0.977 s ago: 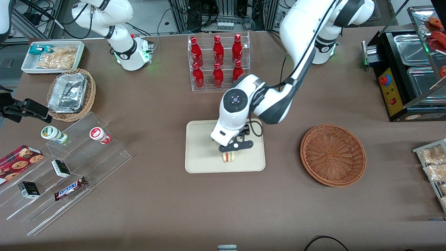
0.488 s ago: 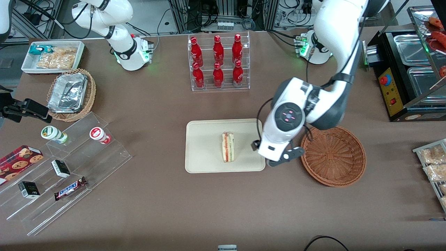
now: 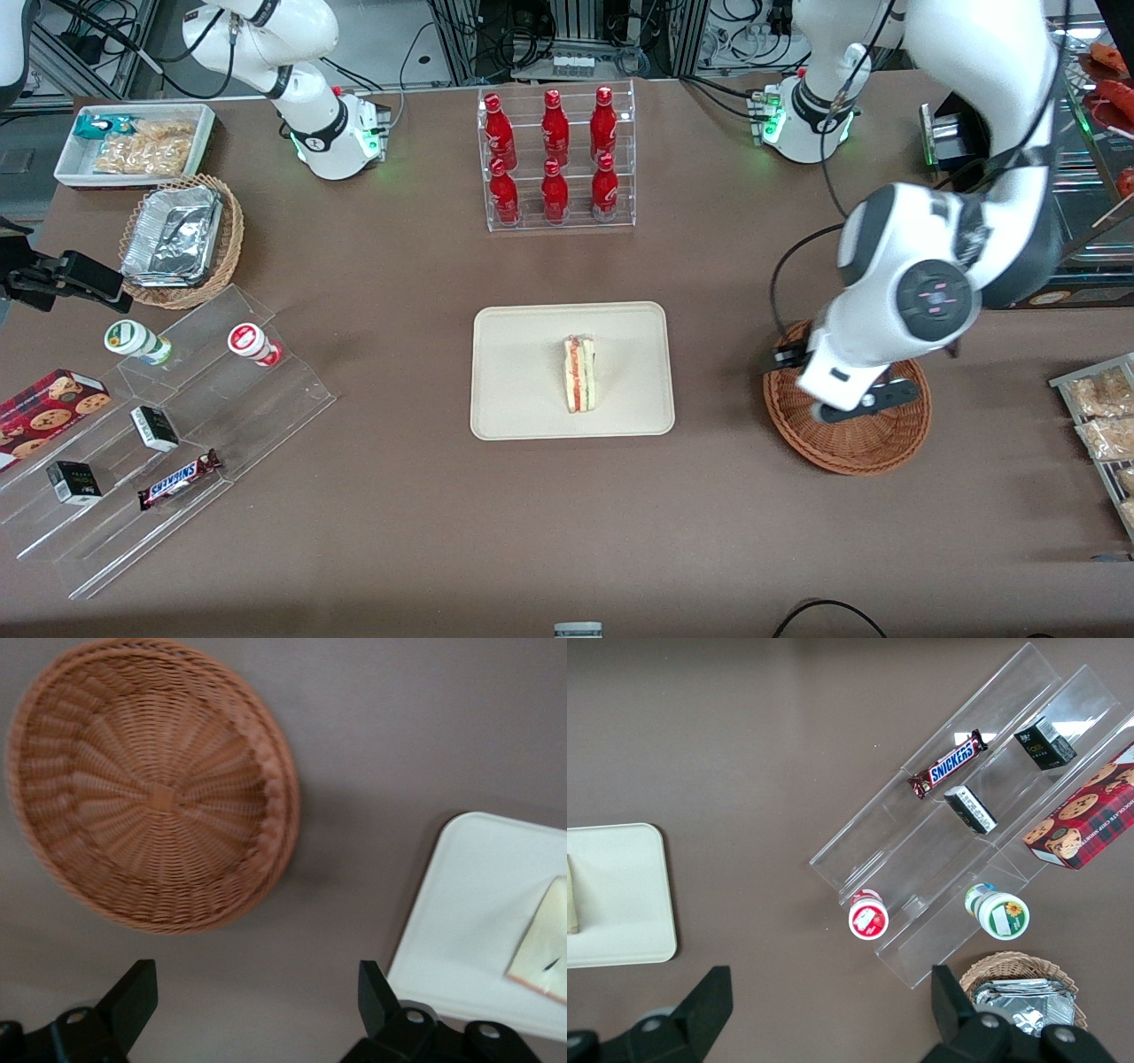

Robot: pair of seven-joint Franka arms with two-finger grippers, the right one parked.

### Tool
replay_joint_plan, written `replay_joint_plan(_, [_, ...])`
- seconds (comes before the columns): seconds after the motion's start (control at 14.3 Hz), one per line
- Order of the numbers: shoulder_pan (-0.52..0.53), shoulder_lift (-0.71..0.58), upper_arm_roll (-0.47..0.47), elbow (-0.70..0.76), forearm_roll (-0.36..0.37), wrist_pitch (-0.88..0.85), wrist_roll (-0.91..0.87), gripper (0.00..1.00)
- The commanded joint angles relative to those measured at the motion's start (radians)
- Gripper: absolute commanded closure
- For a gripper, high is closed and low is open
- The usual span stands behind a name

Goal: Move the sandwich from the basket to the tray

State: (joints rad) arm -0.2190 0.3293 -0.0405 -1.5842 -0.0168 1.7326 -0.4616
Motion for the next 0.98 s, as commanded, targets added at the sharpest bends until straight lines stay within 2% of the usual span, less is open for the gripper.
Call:
replay_joint_plan(0.0, [0.058,-0.107,-0.01,-0.062,0.003,-0.069,0.122,0.0])
replay_joint_plan(0.28, [0.127,-0.202,-0.016,-0.062,0.004,-0.172,0.302,0.0])
replay_joint_plan(0.56, [0.277,-0.305,-0.081,-0.062,0.006,-0.206,0.492,0.0])
replay_joint_plan(0.91, [0.345,-0.357,-0.104,-0.051,0.006,-0.183,0.528,0.0])
